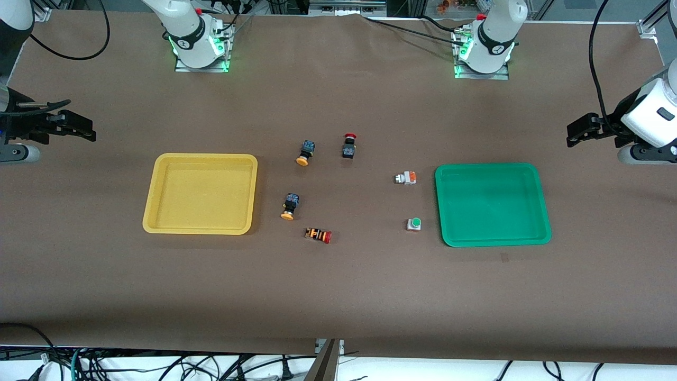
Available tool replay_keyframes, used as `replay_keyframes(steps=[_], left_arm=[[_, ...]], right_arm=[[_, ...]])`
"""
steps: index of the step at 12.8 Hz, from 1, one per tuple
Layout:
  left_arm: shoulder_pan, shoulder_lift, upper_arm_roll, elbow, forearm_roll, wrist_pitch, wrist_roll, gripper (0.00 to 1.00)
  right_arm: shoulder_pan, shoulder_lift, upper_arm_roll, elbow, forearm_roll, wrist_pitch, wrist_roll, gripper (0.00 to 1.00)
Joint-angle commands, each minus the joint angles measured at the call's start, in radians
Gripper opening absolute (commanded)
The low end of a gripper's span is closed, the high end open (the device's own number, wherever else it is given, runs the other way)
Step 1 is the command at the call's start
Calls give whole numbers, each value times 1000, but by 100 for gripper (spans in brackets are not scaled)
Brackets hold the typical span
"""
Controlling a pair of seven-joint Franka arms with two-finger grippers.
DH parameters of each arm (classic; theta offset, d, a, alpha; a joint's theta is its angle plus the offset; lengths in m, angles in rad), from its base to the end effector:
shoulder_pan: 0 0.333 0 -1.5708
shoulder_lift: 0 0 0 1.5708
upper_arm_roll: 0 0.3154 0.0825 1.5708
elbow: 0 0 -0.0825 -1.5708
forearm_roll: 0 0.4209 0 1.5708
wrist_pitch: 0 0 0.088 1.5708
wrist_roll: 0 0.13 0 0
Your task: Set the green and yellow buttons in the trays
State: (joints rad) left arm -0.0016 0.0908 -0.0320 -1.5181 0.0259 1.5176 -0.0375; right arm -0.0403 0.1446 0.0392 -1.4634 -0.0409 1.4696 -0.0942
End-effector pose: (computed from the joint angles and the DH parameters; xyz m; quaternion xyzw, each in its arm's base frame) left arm 0.6101 -0.0163 0.5686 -0.9989 -0.0020 0.0452 0.0131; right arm 0.6200 -0.0079 0.5593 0.9964 0.0458 -0.0698 0.0143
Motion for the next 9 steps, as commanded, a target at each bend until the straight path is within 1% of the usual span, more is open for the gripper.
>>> replay_keyframes(steps=[1,5,7,9], left_arm=[[11,-17,15,-10,-50,1,-7,100],[26,-17,15,12,-40,-2,-4,100],[23,-8,9,4,-50,-19,-10,100],[20,27,4,15,-52,-36,-50,100]], right_arm=[[-12,1,8,11,-1,-2,-15,100],[-7,15,10,11,1,2,-15,100],[3,58,18,9,4,8,-22,100],[22,131,21,9,16,47,-22,100]])
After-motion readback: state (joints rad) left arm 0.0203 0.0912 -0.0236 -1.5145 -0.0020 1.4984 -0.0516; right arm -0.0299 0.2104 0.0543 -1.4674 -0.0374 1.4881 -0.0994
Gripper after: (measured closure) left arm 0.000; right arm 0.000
